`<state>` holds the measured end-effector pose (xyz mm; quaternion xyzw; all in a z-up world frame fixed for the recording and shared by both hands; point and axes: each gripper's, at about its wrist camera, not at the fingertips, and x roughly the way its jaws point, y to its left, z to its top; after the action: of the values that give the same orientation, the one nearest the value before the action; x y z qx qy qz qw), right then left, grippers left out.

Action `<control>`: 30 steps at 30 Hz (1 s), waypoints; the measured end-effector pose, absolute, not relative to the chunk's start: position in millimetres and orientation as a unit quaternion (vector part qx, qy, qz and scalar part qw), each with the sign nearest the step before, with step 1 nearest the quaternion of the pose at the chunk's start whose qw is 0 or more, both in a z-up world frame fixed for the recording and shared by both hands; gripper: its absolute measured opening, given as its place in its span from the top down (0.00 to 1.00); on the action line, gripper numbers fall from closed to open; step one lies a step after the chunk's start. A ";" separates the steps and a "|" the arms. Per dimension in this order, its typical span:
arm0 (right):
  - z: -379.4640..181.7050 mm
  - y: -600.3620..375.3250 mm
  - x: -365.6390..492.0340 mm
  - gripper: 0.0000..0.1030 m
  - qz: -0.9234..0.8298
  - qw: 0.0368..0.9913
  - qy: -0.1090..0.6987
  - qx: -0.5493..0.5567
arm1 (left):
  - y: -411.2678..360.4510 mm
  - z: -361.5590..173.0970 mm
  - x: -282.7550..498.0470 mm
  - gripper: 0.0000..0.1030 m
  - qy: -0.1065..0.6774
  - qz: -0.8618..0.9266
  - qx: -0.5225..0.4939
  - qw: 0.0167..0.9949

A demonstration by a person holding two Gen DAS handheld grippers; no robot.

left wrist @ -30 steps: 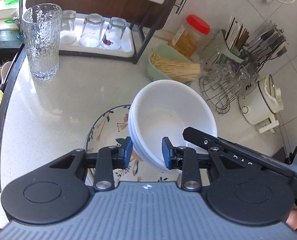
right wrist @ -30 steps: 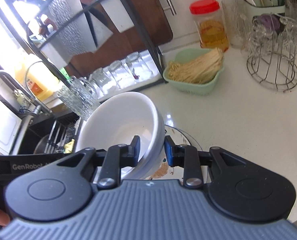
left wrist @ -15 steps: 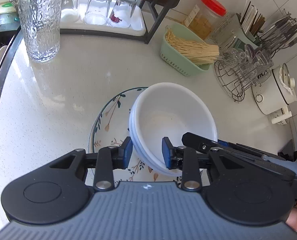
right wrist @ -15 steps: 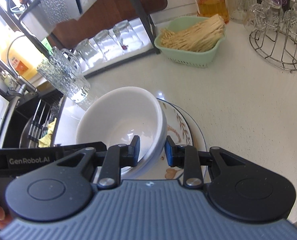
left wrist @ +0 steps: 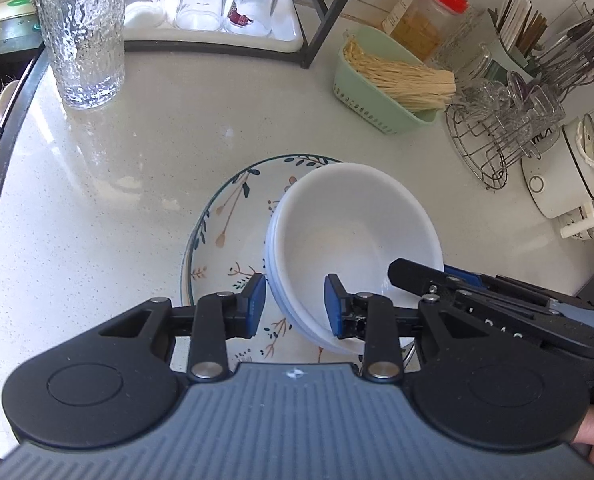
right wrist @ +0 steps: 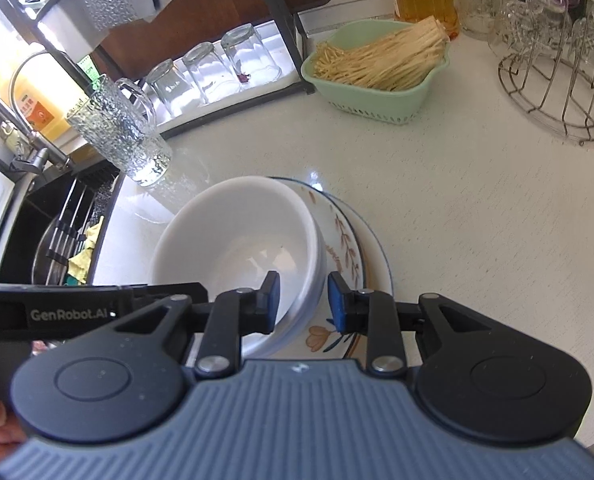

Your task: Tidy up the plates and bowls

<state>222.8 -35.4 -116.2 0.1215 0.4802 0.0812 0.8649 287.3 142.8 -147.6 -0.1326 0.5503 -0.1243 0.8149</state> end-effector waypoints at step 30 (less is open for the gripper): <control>-12.2 -75.6 130.5 0.07 0.059 0.944 0.296 0.134 | 154.5 -15.7 190.2 0.27 0.379 -0.152 -0.087 0.909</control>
<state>130.5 -75.6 -12.2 0.1340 0.2962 0.0591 0.9438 190.2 154.5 -15.7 -0.0866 0.3789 -0.1520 0.9088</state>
